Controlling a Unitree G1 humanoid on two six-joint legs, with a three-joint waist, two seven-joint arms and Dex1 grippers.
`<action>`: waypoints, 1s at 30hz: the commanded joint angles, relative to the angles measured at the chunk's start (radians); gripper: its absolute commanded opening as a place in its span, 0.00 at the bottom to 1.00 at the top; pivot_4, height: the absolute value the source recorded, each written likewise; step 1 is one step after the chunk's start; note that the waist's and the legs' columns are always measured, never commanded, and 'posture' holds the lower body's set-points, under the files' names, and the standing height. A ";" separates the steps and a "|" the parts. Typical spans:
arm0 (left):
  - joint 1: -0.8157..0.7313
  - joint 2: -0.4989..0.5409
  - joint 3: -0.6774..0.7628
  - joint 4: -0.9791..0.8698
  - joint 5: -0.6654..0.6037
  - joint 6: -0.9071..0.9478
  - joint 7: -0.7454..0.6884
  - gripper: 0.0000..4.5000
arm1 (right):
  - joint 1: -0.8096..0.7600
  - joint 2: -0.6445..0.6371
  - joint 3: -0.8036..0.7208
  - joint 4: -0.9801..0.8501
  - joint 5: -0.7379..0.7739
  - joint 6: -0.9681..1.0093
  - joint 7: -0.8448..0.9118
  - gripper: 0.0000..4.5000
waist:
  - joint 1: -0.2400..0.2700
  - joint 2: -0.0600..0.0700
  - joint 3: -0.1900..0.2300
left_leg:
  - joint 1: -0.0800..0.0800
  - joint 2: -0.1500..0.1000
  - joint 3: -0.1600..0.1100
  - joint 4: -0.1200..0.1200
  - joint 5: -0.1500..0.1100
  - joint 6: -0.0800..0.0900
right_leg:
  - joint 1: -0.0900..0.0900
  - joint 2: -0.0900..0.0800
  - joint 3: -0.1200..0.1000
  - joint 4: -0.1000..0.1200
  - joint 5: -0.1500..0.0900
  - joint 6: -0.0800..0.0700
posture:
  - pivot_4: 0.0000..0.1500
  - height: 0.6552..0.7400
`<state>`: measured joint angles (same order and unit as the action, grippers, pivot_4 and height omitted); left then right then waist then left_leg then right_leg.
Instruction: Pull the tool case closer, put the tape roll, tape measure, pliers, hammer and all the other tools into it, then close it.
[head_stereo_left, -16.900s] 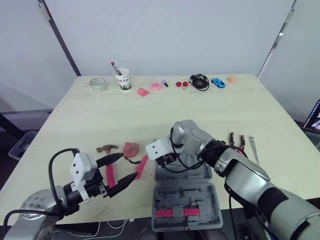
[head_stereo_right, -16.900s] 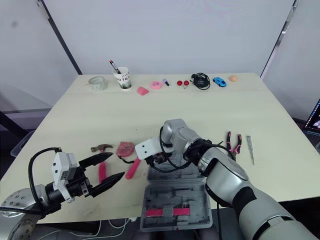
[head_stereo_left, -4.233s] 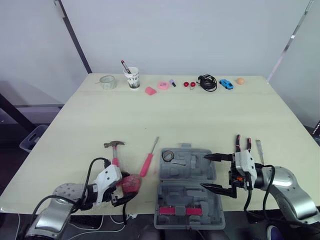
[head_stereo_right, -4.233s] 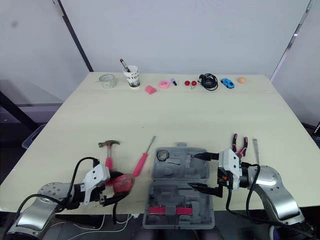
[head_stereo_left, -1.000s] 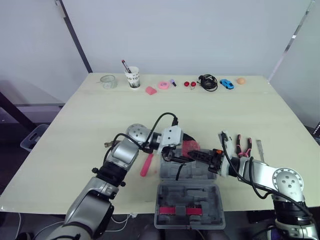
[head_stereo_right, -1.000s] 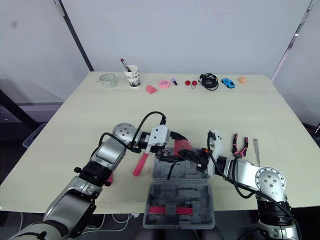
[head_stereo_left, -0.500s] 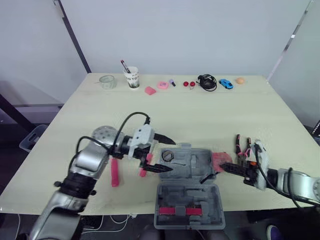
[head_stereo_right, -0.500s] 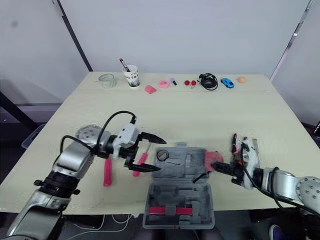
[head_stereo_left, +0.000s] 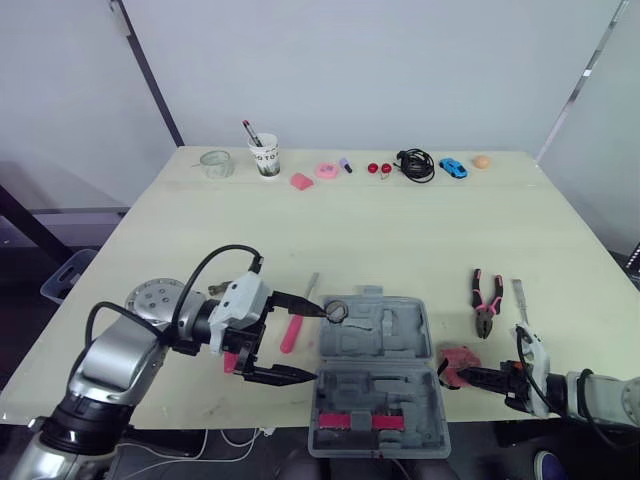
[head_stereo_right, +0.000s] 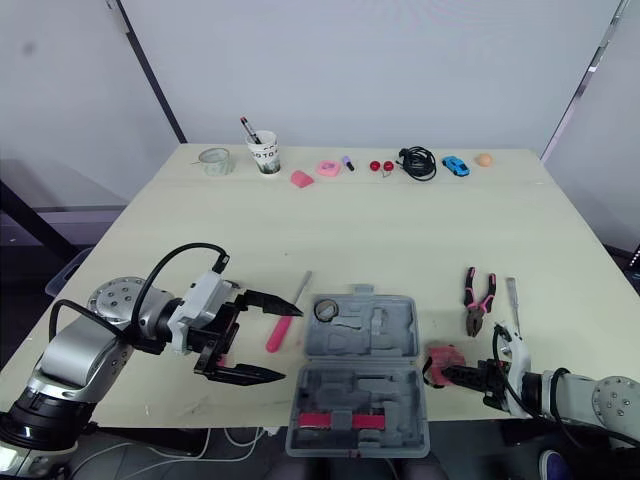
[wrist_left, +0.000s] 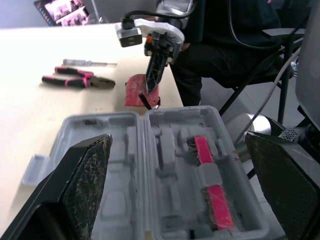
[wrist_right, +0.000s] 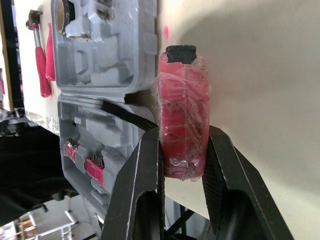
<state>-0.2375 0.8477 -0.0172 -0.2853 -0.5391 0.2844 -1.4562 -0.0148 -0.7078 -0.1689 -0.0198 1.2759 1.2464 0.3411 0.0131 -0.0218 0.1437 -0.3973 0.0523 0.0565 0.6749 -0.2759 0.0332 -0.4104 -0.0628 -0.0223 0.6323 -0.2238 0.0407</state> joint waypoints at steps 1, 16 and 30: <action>0.010 0.021 0.035 -0.043 -0.030 0.007 0.008 1.00 | 0.006 0.026 -0.033 -0.019 0.005 0.034 0.000 0.10 | 0.001 0.000 0.000 | 0.000 0.000 0.000 0.000 0.000 0.000 | 0.000 0.000 0.000 0.000 0.000 0.000 | 1.00 1.00; -0.018 0.020 0.013 -0.013 -0.016 -0.007 0.002 1.00 | 0.111 -0.050 -0.105 -0.159 -0.181 -0.103 0.152 0.99 | 0.006 0.000 -0.001 | 0.000 0.000 0.000 0.000 0.000 0.000 | 0.000 0.014 0.021 -0.001 0.000 0.000 | 1.00 1.00; -0.040 0.024 0.021 -0.021 -0.033 -0.007 -0.018 1.00 | 0.176 -0.232 0.191 -0.178 -0.913 -1.060 0.702 0.99 | 0.000 0.000 0.000 | 0.001 0.000 0.006 0.000 0.000 0.000 | 0.000 0.017 0.025 -0.002 -0.003 0.005 | 1.00 1.00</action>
<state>-0.2706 0.8639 -0.0115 -0.2836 -0.5527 0.2793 -1.4666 0.1802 -0.9430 0.0163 -0.2074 0.3884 0.2491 1.0078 0.0131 -0.0215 0.1440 -0.3964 0.0527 0.0630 0.6749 -0.2759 0.0331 -0.4104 -0.0456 0.0031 0.6300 -0.2271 0.0460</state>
